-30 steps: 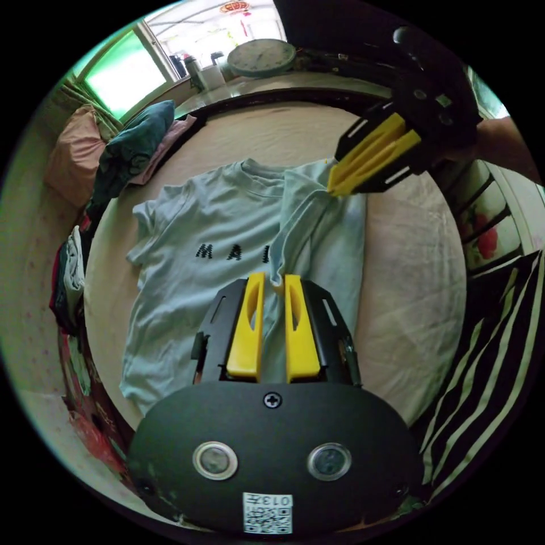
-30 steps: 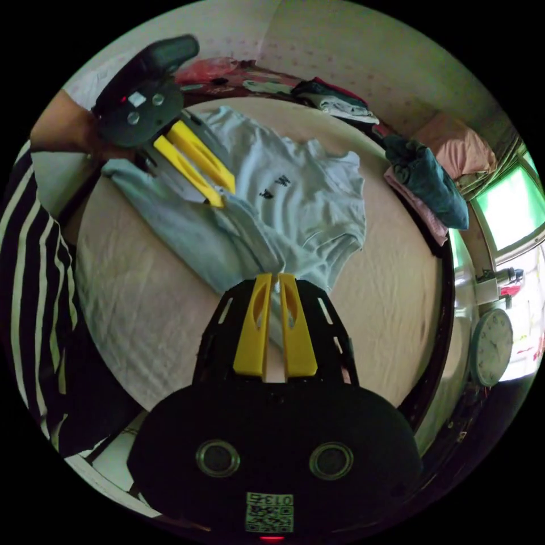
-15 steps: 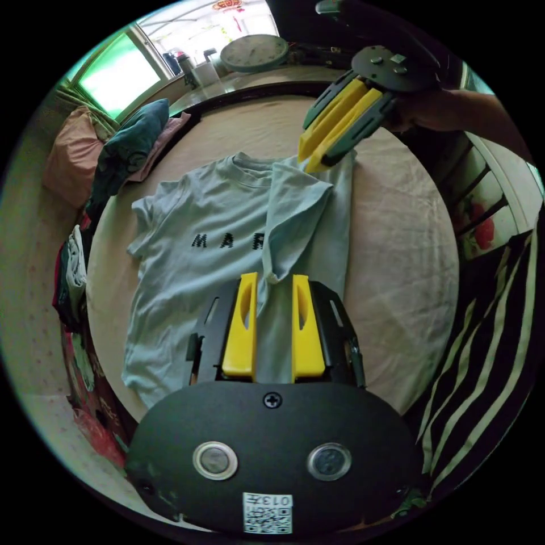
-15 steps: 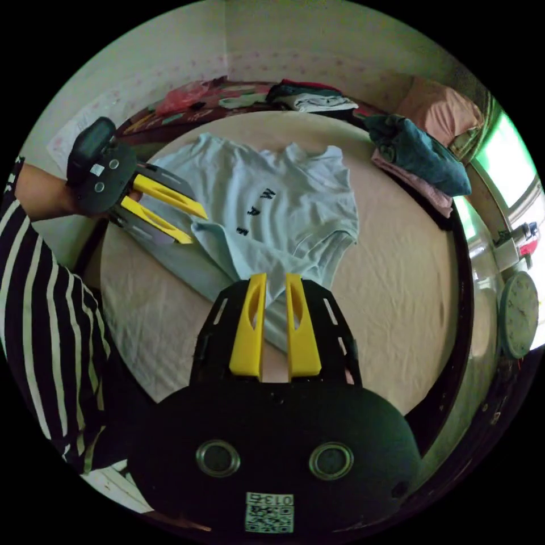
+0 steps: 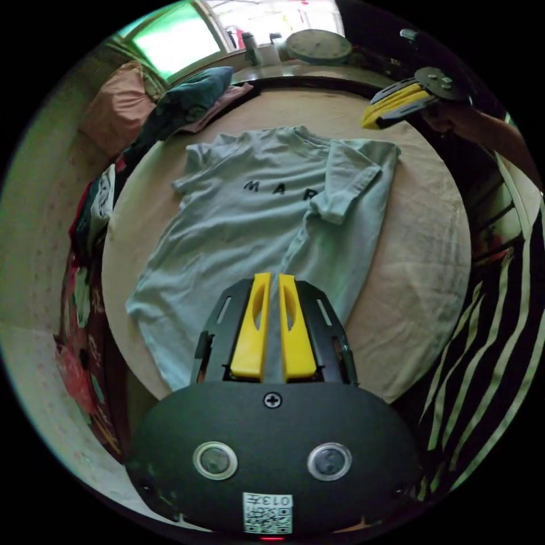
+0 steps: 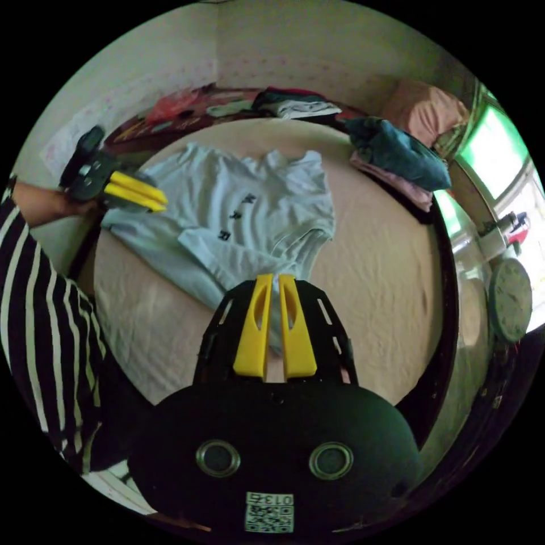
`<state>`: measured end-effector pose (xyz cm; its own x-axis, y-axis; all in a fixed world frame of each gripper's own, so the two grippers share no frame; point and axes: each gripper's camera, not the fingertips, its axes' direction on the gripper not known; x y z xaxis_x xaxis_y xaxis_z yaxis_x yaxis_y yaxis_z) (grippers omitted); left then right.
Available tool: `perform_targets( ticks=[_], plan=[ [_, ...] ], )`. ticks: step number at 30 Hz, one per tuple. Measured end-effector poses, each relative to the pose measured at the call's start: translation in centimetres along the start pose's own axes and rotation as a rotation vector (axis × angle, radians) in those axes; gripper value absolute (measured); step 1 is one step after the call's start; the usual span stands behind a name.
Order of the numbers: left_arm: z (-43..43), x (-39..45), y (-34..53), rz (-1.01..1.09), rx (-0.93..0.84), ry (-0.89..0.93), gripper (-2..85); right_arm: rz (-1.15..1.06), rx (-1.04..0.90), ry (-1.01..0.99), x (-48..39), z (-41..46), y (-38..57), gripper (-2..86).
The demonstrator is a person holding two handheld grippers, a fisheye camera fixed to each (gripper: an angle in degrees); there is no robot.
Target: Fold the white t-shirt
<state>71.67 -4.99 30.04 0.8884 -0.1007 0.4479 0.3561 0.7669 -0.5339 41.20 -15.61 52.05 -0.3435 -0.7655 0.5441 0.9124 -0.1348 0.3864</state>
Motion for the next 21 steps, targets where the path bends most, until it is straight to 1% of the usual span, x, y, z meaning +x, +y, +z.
perform_targets(
  ticks=[4,5,6,8,10,12,14,16,18,20,21],
  plan=[
    [2.4,-0.1,3.3,-0.085,-0.125,-0.013,0.8,0.006,-0.125,-0.025,-0.3,4.3,-2.4,0.1],
    [2.5,-0.5,4.1,-0.116,-0.099,-0.001,0.5,0.006,-0.157,-0.012,-0.3,5.0,-2.6,0.1],
    [2.6,-0.7,4.4,-0.139,-0.112,-0.004,0.4,0.004,-0.175,-0.007,-0.1,5.5,-2.9,0.1],
    [2.5,-1.6,5.6,-0.209,-0.144,0.006,0.0,0.054,-0.186,0.005,0.8,4.7,-3.3,0.1],
    [1.9,-2.1,7.5,-0.27,-0.12,0.002,-0.2,0.11,-0.086,0.015,2.3,2.5,-3.4,0.1],
    [1.2,-2.7,9.7,-0.355,-0.108,-0.011,-0.2,0.142,-0.049,0.043,3.3,1.6,-3.8,0.2],
    [1.1,-3.7,12.9,-0.467,-0.127,-0.025,-0.2,0.165,-0.054,0.045,4.1,2.1,-4.7,0.3],
    [1.6,-4.1,15.1,-0.522,-0.175,-0.04,-0.2,0.185,-0.08,0.007,4.7,3.7,-6.5,0.3],
    [2.4,-4.3,17.1,-0.546,-0.217,-0.037,-0.2,0.168,-0.076,0.0,4.3,4.9,-7.8,0.2],
    [2.9,-4.5,19.0,-0.547,-0.219,-0.039,-0.1,0.133,-0.114,0.01,3.8,6.5,-8.9,0.1],
    [2.9,-4.7,19.3,-0.554,-0.224,-0.033,0.0,0.117,-0.162,0.027,3.8,7.6,-9.4,0.0]
  ],
)
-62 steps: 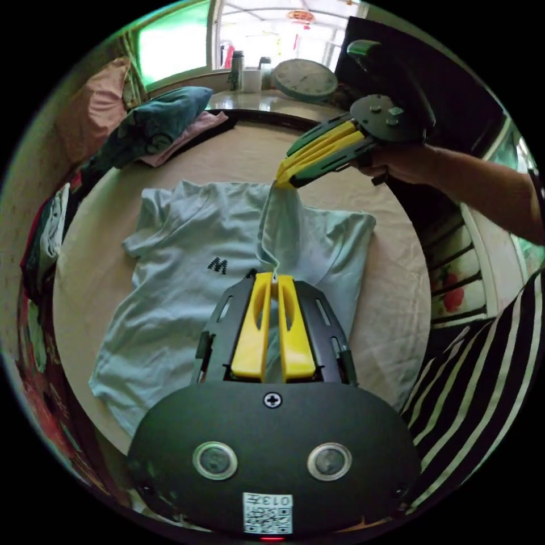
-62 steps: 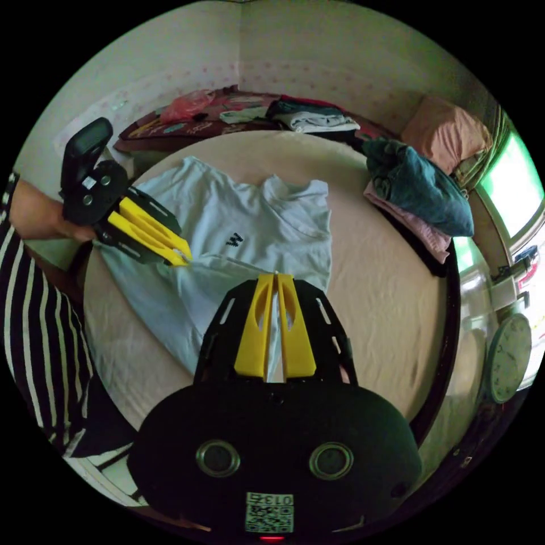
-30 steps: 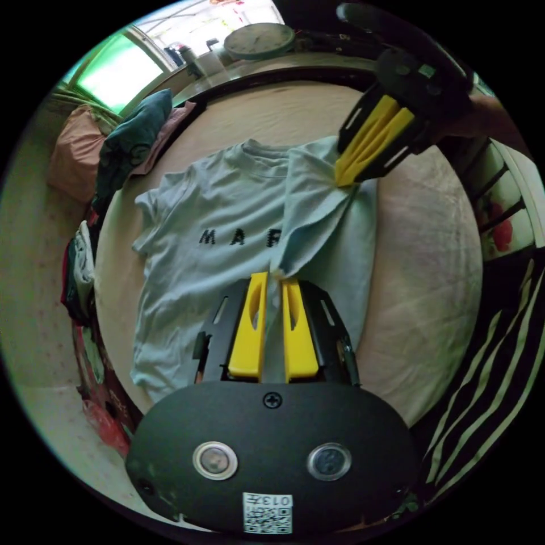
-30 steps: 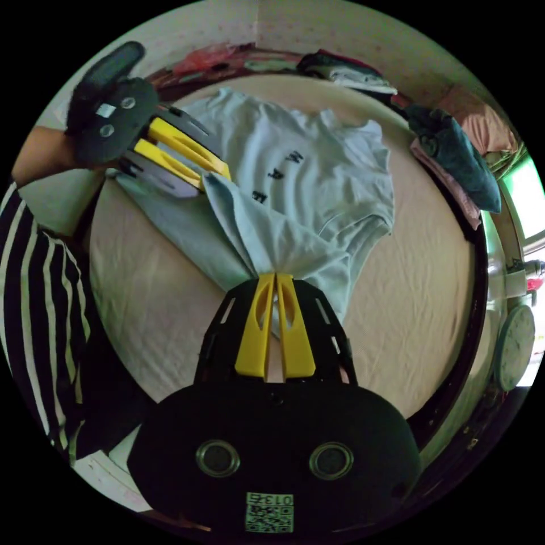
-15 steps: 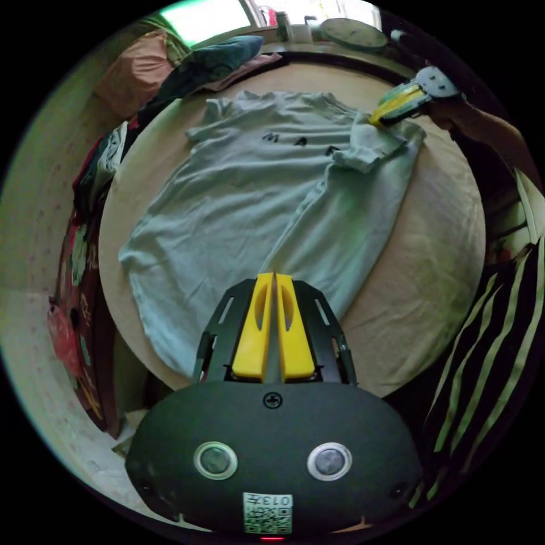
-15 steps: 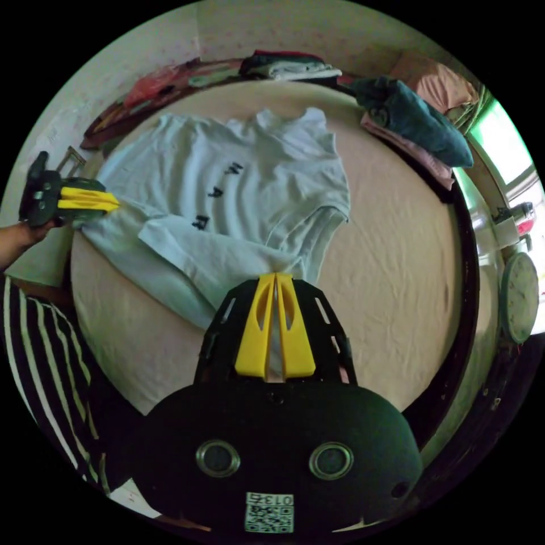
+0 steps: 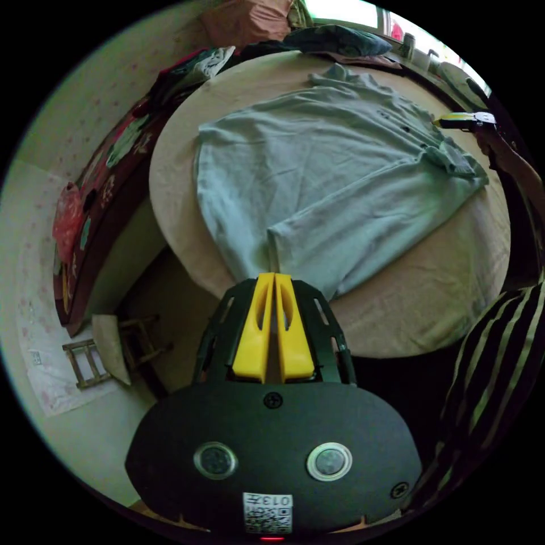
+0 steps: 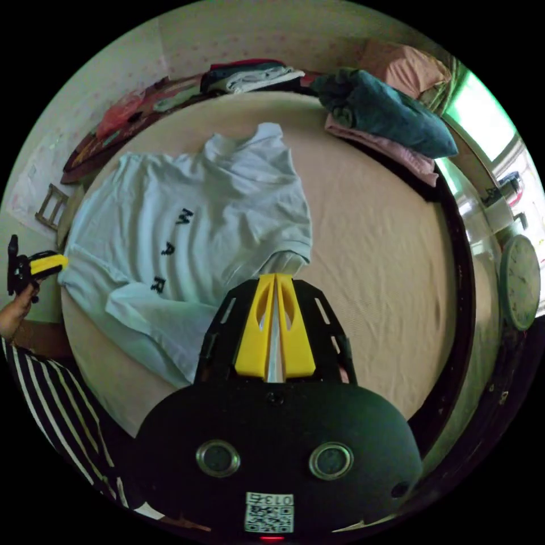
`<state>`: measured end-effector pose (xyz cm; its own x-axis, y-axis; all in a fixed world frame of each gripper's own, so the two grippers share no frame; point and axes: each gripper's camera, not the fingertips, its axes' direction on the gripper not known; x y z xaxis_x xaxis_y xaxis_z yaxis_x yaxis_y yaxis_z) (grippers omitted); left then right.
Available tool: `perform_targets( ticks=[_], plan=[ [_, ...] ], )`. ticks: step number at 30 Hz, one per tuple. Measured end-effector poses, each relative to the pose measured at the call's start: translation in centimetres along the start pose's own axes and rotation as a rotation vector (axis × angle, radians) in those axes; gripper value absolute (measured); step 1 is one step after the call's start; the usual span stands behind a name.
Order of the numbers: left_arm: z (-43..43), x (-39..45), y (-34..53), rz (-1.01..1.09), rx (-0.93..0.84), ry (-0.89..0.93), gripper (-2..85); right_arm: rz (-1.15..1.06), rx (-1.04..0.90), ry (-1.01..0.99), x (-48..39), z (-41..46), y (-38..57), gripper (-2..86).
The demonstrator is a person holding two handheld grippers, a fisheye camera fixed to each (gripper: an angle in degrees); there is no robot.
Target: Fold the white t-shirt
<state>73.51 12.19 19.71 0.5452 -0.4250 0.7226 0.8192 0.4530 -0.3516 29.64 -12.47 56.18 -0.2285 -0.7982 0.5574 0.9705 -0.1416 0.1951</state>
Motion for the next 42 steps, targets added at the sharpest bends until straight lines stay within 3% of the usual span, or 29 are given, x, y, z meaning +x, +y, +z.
perform_targets(
  ticks=[5,15,21,27,31,34,37,42],
  plan=[
    [0.3,-3.5,2.8,-0.118,-0.004,0.024,2.0,0.038,0.098,0.047,1.1,-2.9,-0.5,0.0],
    [2.3,-6.0,5.7,-0.119,-0.02,0.204,9.8,-0.561,0.096,-0.324,-14.6,-4.4,-1.6,-0.1],
    [4.4,-6.7,6.1,-0.089,-0.037,0.199,9.5,-0.814,0.094,-0.298,-21.7,-3.2,-2.8,-0.2],
    [6.3,-8.3,5.1,-0.039,-0.063,0.173,4.0,-0.853,0.041,-0.299,-22.9,-1.4,-5.3,-0.2],
    [2.0,-9.4,4.6,0.082,0.015,0.037,2.5,-0.877,0.026,-0.305,-22.5,-1.4,-6.2,-0.2],
    [4.7,-9.8,5.9,0.103,-0.082,0.078,2.5,-0.888,0.03,-0.31,-22.4,-1.4,-6.6,-0.1],
    [7.4,-11.3,7.9,0.003,-0.14,0.114,3.6,-0.875,0.024,-0.311,-21.9,-2.1,-7.5,-0.1],
    [6.3,-16.1,9.6,-0.185,-0.019,0.173,7.6,-0.775,0.116,-0.306,-19.5,-4.1,-9.6,0.0]
  ],
)
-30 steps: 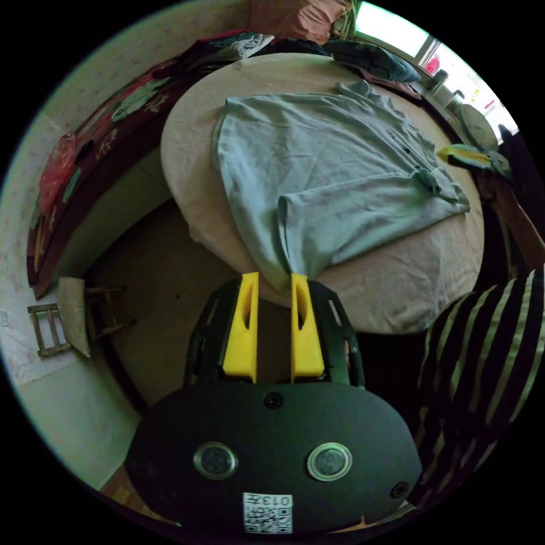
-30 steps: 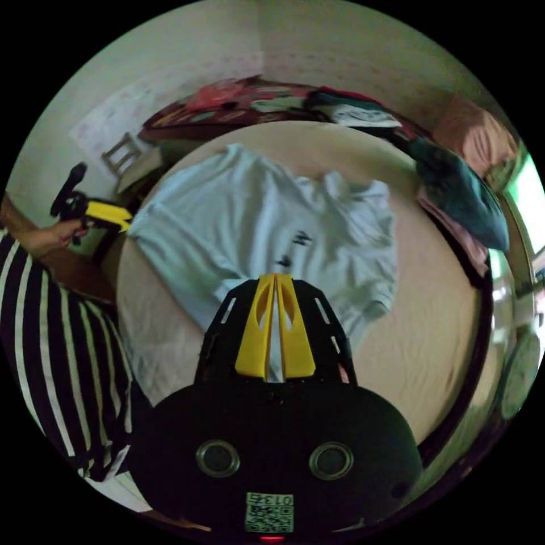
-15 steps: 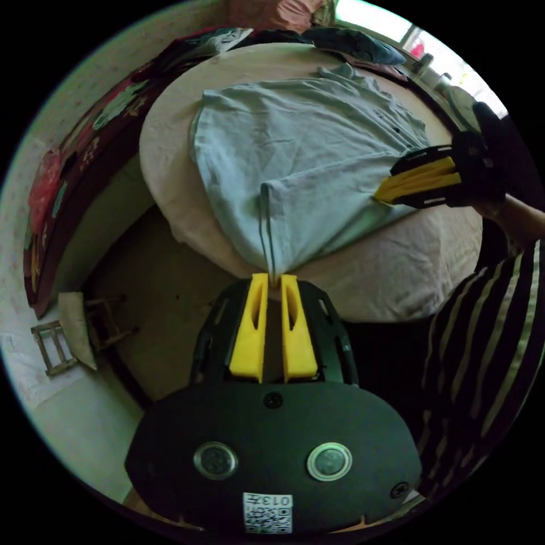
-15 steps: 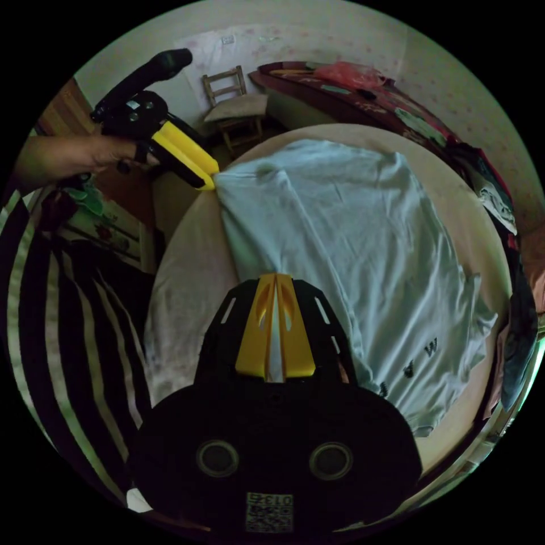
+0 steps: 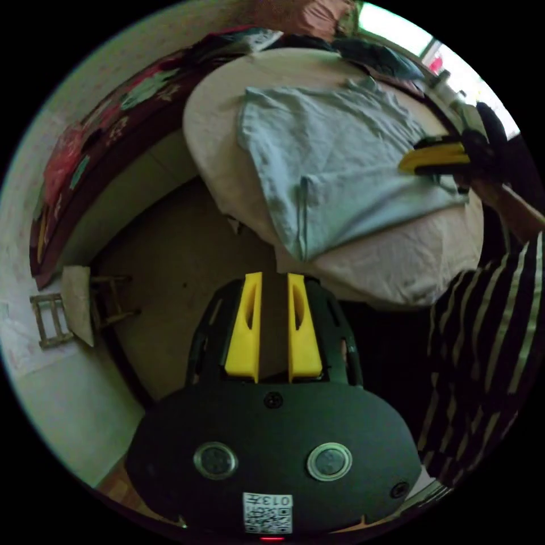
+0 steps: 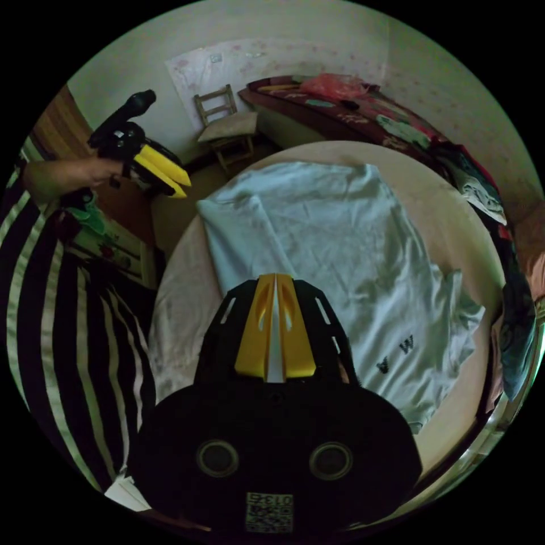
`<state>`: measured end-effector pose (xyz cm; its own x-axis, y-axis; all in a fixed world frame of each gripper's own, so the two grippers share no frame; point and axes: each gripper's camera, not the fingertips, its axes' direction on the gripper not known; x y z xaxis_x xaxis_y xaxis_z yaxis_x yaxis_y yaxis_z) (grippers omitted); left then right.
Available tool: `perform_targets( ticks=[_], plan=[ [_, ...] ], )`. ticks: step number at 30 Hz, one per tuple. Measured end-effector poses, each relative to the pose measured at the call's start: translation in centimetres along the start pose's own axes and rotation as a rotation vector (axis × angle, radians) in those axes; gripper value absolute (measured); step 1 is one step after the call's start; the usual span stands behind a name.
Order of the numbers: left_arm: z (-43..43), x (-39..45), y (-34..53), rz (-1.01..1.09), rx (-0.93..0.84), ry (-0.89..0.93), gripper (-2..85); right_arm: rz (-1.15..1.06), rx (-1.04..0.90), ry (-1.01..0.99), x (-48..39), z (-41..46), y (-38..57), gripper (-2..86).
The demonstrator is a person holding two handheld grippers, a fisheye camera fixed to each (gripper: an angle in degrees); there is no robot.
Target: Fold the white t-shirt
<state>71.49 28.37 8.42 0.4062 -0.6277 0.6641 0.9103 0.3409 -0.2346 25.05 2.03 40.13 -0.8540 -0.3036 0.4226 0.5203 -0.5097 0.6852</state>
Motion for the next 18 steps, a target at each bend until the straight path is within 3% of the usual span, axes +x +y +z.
perform_targets(
  ticks=[5,11,18],
  plan=[
    [0.6,-4.0,-7.1,-0.101,0.134,0.129,10.2,0.052,-0.037,0.017,2.5,0.4,-0.7,0.3],
    [3.6,-5.8,-14.1,-0.063,0.047,0.113,8.1,0.138,-0.118,0.051,4.6,1.1,0.1,0.2],
    [2.7,-5.7,-14.9,0.061,-0.001,-0.01,2.9,0.215,-0.137,0.028,6.5,1.6,1.9,0.2]
  ],
)
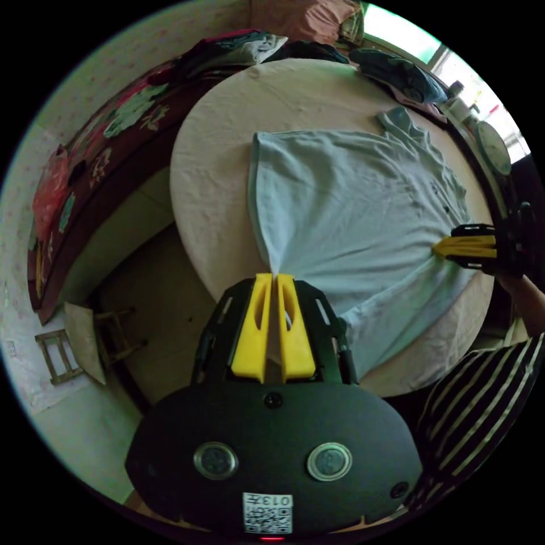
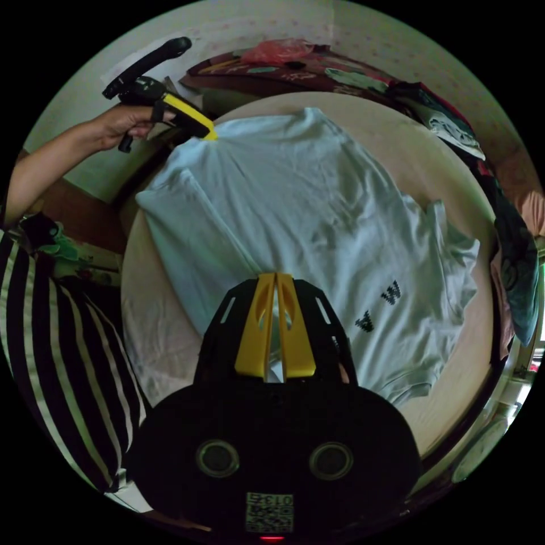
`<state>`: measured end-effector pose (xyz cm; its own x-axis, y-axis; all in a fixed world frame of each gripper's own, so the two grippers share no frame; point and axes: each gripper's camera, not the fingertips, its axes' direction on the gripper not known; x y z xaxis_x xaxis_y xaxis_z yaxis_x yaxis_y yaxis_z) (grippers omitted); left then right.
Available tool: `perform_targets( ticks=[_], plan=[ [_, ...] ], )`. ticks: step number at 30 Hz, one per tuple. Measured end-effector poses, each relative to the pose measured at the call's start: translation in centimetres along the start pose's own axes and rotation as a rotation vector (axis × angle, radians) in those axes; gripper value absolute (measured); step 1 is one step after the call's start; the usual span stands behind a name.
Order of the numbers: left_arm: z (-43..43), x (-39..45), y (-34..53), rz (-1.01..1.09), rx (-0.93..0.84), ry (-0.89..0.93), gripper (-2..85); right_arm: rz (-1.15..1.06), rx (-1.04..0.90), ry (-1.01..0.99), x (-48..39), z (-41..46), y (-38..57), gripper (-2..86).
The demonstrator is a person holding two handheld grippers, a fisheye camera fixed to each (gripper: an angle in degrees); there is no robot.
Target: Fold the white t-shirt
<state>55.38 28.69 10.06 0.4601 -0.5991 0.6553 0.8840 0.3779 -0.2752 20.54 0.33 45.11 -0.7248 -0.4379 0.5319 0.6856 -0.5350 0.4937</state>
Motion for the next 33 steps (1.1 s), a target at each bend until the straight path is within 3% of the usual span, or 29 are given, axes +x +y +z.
perform_targets(
  ticks=[4,8,12,14,17,20,24,27,33],
  plan=[
    [-0.3,-4.8,1.6,-0.129,0.008,0.135,5.0,0.015,0.029,-0.038,1.1,-0.2,0.6,0.1],
    [-3.2,-7.9,2.1,-0.226,0.089,0.159,6.6,0.054,0.052,-0.02,2.0,-1.2,1.2,-0.1],
    [-5.5,-4.0,-0.4,-0.05,0.153,0.097,5.9,0.16,0.151,0.053,5.0,-3.8,2.8,0.0],
    [-4.0,-1.1,-2.7,0.047,0.066,-0.003,3.6,0.214,0.168,0.093,7.1,-4.4,3.3,0.0],
    [-3.1,-0.9,-3.7,0.015,0.048,-0.019,1.9,0.238,0.116,0.098,10.2,-4.0,3.6,0.0],
    [-3.6,-2.4,-4.2,-0.033,0.005,0.001,2.0,0.275,-0.074,0.138,13.3,-2.0,4.1,0.1],
    [-6.2,-3.3,-5.1,-0.021,0.096,-0.079,4.1,0.362,0.11,0.183,17.0,-6.1,5.8,0.8],
    [-7.8,-2.3,-8.9,0.078,0.194,-0.037,7.1,0.437,0.196,0.224,20.9,-8.3,5.3,2.7],
    [-5.7,2.5,-18.6,0.46,0.094,-0.074,11.2,0.467,0.141,0.067,29.2,-7.2,0.7,8.6]
  ],
)
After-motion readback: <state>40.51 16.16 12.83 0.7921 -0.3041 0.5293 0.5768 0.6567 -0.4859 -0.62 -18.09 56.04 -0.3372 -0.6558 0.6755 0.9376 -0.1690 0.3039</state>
